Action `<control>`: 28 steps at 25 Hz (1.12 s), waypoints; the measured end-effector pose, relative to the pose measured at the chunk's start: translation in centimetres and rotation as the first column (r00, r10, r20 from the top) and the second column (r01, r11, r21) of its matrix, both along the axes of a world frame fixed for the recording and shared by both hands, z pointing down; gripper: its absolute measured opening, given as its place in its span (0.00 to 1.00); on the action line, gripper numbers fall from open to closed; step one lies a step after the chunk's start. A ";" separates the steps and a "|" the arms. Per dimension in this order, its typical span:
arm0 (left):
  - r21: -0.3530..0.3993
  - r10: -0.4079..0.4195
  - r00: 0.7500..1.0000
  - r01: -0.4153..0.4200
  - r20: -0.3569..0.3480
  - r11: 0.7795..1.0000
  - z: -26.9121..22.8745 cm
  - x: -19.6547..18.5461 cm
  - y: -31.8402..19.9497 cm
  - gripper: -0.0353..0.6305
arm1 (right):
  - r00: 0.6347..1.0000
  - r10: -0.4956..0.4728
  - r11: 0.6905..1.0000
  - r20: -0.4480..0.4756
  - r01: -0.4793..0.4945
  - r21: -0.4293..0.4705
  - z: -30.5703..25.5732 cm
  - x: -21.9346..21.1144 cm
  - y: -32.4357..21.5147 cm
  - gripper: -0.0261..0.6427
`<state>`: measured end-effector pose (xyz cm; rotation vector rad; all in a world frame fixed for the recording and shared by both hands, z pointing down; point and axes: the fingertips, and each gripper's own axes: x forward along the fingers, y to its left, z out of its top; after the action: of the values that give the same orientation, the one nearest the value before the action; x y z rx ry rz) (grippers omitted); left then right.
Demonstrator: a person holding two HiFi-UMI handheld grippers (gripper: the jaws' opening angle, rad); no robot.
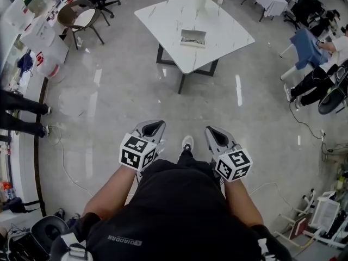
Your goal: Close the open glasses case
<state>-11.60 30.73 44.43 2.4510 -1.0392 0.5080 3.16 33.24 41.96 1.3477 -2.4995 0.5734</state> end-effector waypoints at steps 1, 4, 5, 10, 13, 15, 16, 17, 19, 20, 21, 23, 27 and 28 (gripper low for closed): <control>0.006 0.005 1.000 -0.005 0.002 1.000 -0.2 0.5 -0.8 0.06 | 1.000 0.000 1.000 0.002 0.000 0.006 -0.2 0.4 -0.9 0.04; 0.019 0.013 1.000 -0.013 0.009 1.000 -0.7 2.0 -3.2 0.06 | 1.000 -0.007 1.000 0.002 0.007 0.017 -0.6 1.6 -3.2 0.04; 0.021 0.012 1.000 -0.012 0.009 1.000 -0.8 2.5 -4.0 0.06 | 1.000 -0.011 1.000 -0.001 0.011 0.020 -0.7 2.1 -4.1 0.04; 0.027 -0.003 1.000 0.003 0.010 1.000 -1.4 5.0 -8.4 0.06 | 1.000 -0.029 0.999 -0.004 0.029 0.026 -1.0 4.4 -8.8 0.04; 0.027 -0.021 1.000 0.021 0.015 0.999 -1.5 6.5 -10.5 0.06 | 0.999 -0.046 0.999 0.005 0.046 0.023 -1.0 5.7 -11.4 0.04; 0.024 -0.041 0.999 0.041 0.020 0.999 -1.5 7.2 -11.9 0.06 | 0.998 -0.059 0.998 0.011 0.059 0.024 -1.1 6.5 -13.0 0.04; 0.021 -0.053 0.998 0.053 0.022 0.998 -1.5 7.4 -12.5 0.06 | 0.998 -0.066 0.997 0.014 0.066 0.025 -1.1 6.9 -13.8 0.04; 0.019 -0.065 0.998 0.065 0.022 0.998 -1.5 7.7 -13.2 0.06 | 0.997 -0.073 0.997 0.017 0.073 0.025 -1.1 7.3 -14.6 0.04; 0.019 -0.083 0.996 0.083 0.024 0.996 -1.6 8.3 -14.4 0.06 | 0.996 -0.086 0.996 0.022 0.085 0.024 -1.1 7.9 -16.2 0.04; 0.019 -0.090 0.996 0.090 0.027 0.996 -1.6 8.5 -15.0 0.06 | 0.995 -0.092 0.996 0.025 0.091 0.022 -1.0 8.1 -16.9 0.04; 0.020 -0.097 0.995 0.096 0.031 0.995 -1.5 8.7 -15.5 0.06 | 0.995 -0.099 0.995 0.028 0.098 0.020 -0.9 8.3 -17.6 0.04; 0.017 -0.113 0.993 0.112 0.040 0.994 -1.4 8.9 -16.4 0.06 | 0.993 -0.116 0.993 0.035 0.116 0.017 -0.7 8.5 -18.8 0.04; 0.008 -0.152 0.987 0.152 0.051 0.988 -0.9 9.4 -18.0 0.06 | 0.987 -0.153 0.988 0.045 0.152 0.017 -0.4 9.0 -20.7 0.04; 0.008 -0.159 0.986 0.159 0.051 0.987 -0.9 9.7 -18.4 0.06 | 0.986 -0.160 0.987 0.046 0.159 0.018 -0.4 9.2 -21.1 0.04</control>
<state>-1.89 12.34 43.54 2.3449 -1.2457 0.5197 12.40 12.14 41.60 1.1374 -2.6237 0.5601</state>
